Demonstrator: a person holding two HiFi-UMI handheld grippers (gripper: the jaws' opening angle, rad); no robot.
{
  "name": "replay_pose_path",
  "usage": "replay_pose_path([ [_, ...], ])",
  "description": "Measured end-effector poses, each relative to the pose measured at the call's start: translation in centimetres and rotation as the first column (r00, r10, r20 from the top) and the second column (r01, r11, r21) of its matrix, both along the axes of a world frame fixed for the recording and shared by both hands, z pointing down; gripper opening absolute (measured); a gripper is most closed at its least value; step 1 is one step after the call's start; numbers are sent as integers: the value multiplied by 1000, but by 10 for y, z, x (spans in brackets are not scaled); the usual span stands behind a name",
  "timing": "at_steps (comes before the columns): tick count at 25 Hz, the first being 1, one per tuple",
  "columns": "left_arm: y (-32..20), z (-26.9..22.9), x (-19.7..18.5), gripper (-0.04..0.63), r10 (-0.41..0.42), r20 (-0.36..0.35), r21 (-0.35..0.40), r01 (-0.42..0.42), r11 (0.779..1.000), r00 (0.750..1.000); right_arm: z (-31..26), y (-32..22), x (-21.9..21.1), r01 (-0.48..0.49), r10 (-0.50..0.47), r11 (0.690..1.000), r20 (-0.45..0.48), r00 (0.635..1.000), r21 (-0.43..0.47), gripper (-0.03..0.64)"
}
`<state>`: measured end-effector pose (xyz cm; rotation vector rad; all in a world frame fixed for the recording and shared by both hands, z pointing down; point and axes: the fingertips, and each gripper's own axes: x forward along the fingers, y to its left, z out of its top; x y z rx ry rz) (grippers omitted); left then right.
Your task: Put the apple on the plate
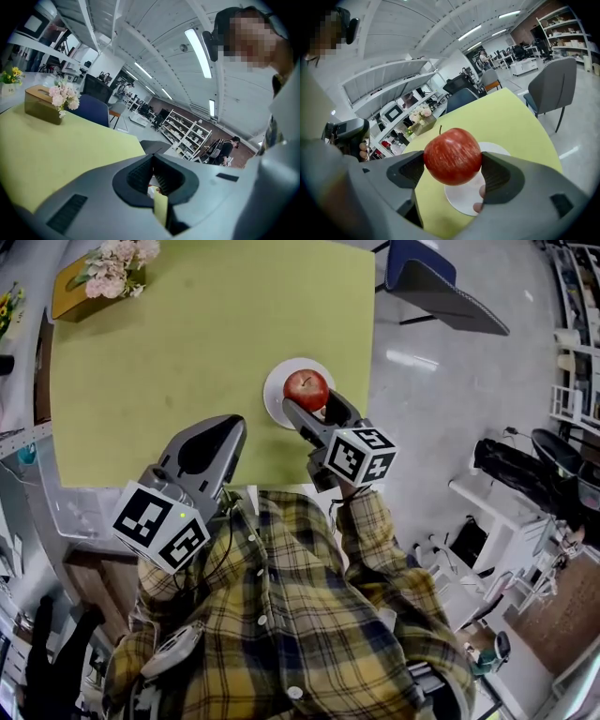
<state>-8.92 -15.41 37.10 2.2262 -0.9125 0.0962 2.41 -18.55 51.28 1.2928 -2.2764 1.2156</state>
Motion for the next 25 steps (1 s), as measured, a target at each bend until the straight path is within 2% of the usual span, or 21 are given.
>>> replay_pose_path([
  [10, 2, 15, 3, 8, 0, 4, -40, 0, 999, 1000, 30, 0, 3, -7, 6, 999, -15, 1000, -49, 376],
  [21, 5, 25, 11, 8, 11, -5, -69, -11, 998, 1000, 38, 1, 4, 10, -12, 999, -43, 999, -51, 377],
  [25, 6, 26, 13, 8, 16, -7, -69, -17, 997, 1000, 39, 2, 2, 29, -33, 998, -92, 995, -48, 377],
])
